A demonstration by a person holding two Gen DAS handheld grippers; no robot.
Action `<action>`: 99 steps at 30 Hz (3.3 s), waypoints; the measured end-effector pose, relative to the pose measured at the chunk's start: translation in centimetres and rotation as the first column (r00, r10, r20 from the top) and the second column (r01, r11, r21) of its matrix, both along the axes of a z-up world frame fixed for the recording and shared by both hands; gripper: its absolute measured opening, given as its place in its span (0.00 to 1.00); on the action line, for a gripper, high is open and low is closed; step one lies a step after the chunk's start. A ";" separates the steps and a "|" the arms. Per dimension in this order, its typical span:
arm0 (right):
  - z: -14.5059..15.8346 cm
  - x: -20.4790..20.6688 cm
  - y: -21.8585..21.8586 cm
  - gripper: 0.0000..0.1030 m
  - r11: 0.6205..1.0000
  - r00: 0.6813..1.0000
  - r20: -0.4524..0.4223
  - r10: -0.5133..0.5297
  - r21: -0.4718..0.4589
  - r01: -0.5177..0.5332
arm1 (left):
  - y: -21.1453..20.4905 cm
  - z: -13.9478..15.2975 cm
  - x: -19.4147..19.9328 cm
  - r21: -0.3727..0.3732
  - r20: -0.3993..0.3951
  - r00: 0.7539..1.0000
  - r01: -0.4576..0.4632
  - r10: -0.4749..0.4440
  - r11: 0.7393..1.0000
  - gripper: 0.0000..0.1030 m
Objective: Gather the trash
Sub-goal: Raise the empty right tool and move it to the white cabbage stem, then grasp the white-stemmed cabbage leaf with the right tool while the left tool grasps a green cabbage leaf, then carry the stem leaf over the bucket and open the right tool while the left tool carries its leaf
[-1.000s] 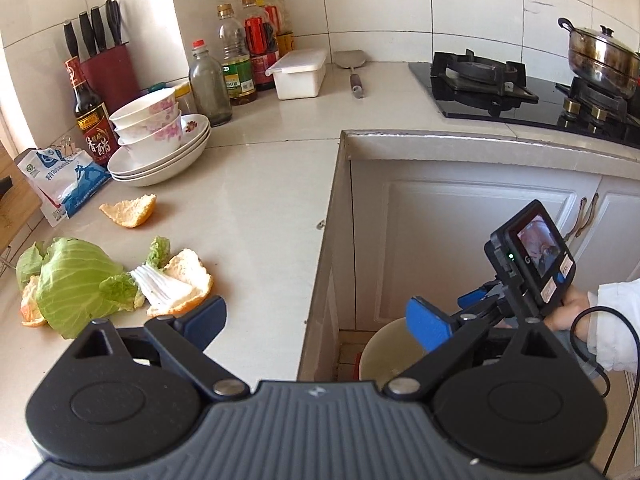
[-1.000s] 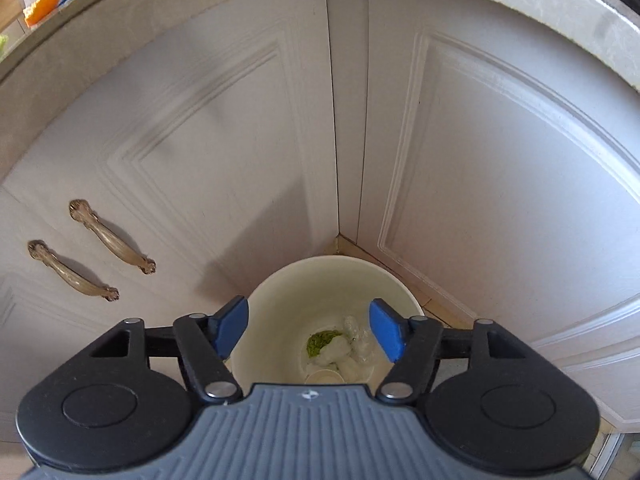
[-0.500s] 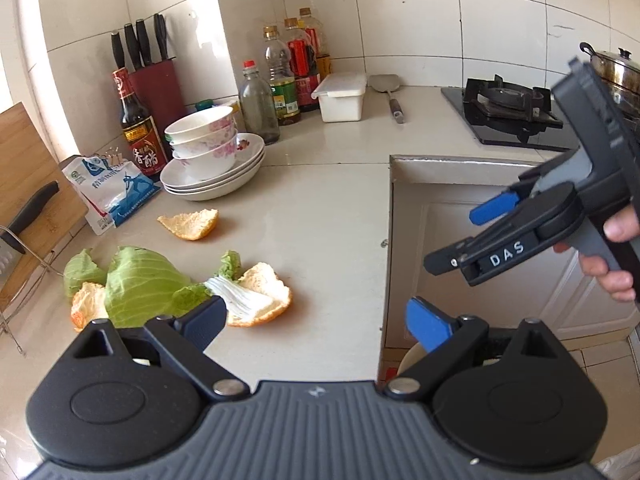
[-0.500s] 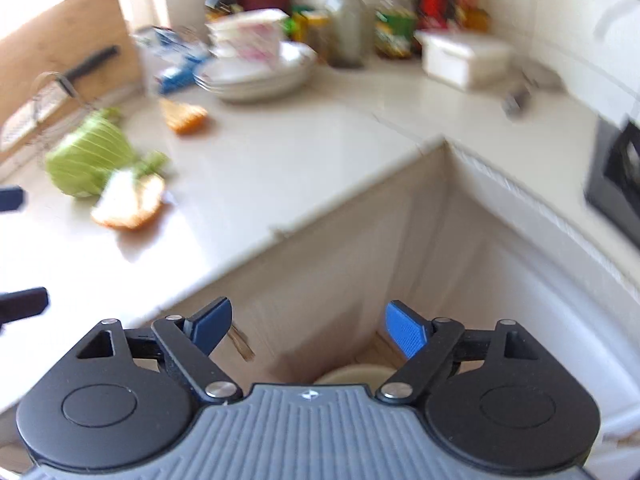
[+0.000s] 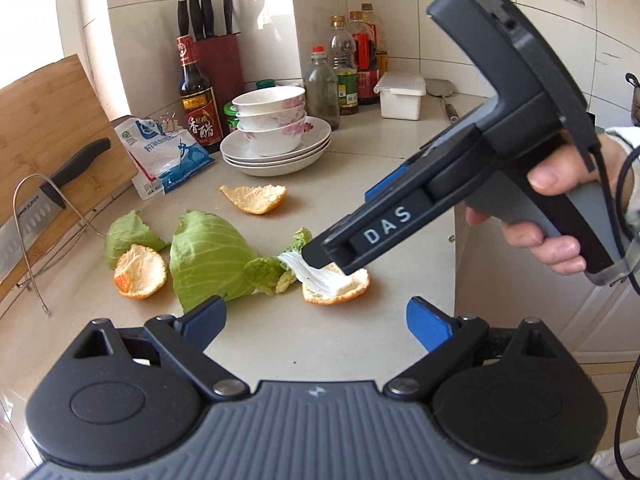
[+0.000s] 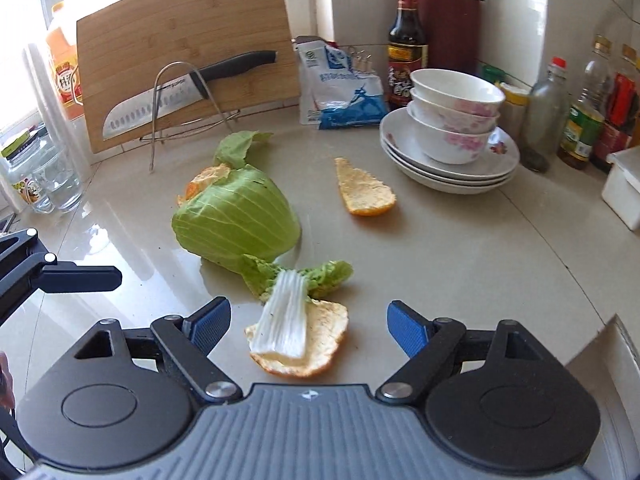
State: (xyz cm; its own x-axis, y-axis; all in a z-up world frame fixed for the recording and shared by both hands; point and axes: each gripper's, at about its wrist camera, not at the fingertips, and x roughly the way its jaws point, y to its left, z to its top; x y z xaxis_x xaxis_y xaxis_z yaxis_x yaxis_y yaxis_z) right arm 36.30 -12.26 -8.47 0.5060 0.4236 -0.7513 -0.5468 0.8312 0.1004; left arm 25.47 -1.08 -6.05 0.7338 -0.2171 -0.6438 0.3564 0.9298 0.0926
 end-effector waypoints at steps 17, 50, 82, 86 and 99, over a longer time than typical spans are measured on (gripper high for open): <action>-4.1 5.7 4.5 0.53 0.995 0.988 -0.137 0.065 -0.063 -0.074 | 1.6 -1.3 1.9 -0.045 -0.044 0.997 -0.064 0.063 0.997 0.94; 2.8 1.9 -0.7 0.05 0.999 0.999 0.028 0.030 -0.021 -0.029 | 1.7 -2.6 9.5 0.116 0.051 0.992 -0.123 0.117 0.986 0.93; 3.2 -0.7 -4.2 0.05 0.997 0.996 0.022 -0.082 -0.004 0.082 | 2.6 -1.0 8.8 0.030 -0.025 0.999 -0.043 0.044 0.999 0.01; 3.4 -1.8 -5.0 0.05 0.995 0.995 0.027 -0.095 -0.004 0.095 | 2.0 0.0 7.7 0.029 -0.020 1.000 -0.010 0.010 1.000 0.01; 4.1 -7.3 -9.8 0.05 0.983 0.983 0.027 -0.183 0.003 0.183 | -3.2 5.2 2.3 0.000 0.022 0.978 0.209 -0.209 0.978 0.01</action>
State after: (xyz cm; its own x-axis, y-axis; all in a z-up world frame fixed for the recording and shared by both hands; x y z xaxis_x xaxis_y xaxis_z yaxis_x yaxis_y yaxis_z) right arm 28.97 -22.07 -4.36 0.5952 0.3225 -0.7360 -0.3882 0.9174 0.0880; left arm 27.79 -4.28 -0.84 0.6858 -0.3688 -0.6274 0.5411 0.8349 0.1007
